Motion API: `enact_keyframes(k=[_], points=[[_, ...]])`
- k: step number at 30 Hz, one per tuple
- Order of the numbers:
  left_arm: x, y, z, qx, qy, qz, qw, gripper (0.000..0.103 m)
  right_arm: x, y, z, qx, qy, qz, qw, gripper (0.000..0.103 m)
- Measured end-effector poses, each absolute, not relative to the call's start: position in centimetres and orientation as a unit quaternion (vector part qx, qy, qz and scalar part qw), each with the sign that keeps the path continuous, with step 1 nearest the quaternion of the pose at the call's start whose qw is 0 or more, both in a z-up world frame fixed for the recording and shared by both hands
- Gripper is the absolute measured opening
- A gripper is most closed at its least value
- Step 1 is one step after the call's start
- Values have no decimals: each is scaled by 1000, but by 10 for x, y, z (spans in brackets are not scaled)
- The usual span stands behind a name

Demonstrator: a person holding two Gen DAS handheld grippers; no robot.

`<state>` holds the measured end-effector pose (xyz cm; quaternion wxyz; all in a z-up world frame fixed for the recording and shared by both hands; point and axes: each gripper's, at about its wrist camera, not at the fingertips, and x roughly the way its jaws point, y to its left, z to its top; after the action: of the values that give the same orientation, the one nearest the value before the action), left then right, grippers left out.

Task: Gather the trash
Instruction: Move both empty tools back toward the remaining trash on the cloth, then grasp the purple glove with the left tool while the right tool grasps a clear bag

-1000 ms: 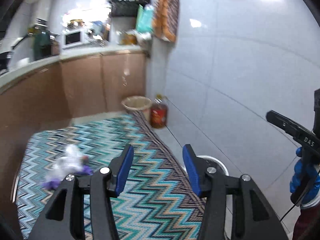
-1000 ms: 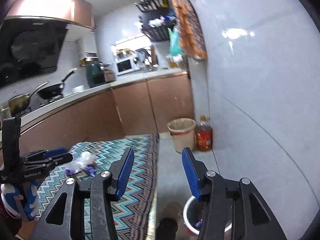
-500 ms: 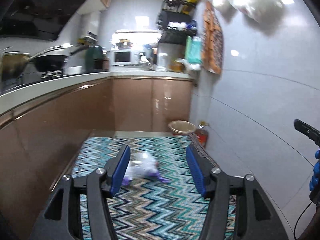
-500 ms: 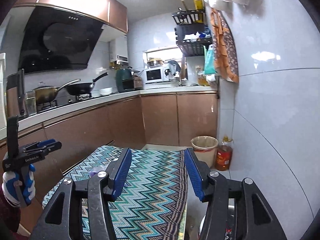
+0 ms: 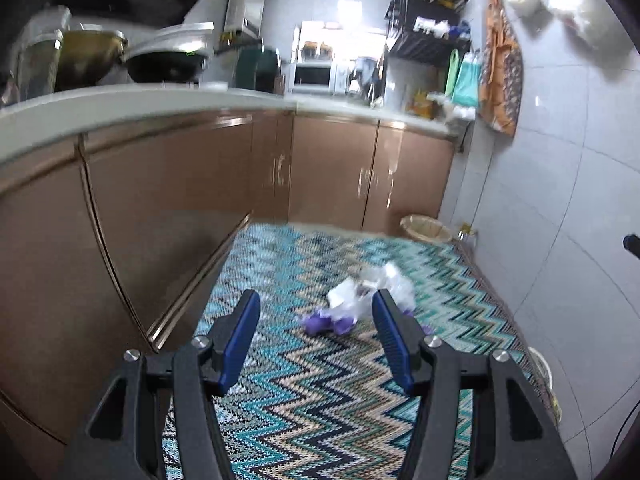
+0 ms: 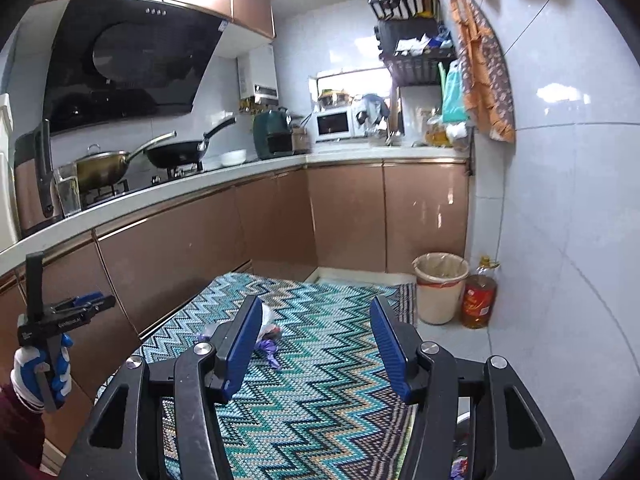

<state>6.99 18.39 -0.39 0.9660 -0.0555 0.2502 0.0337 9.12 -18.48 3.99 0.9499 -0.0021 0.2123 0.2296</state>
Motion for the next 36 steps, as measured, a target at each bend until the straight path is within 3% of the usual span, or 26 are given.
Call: enact_keyframes(k=[18, 36], points=[[207, 185, -133, -26, 391, -62, 918, 57, 208, -76, -47, -43, 333, 296, 894, 59], [264, 197, -164, -17, 404, -149, 902, 54, 302, 25, -128, -43, 409, 355, 840, 61]])
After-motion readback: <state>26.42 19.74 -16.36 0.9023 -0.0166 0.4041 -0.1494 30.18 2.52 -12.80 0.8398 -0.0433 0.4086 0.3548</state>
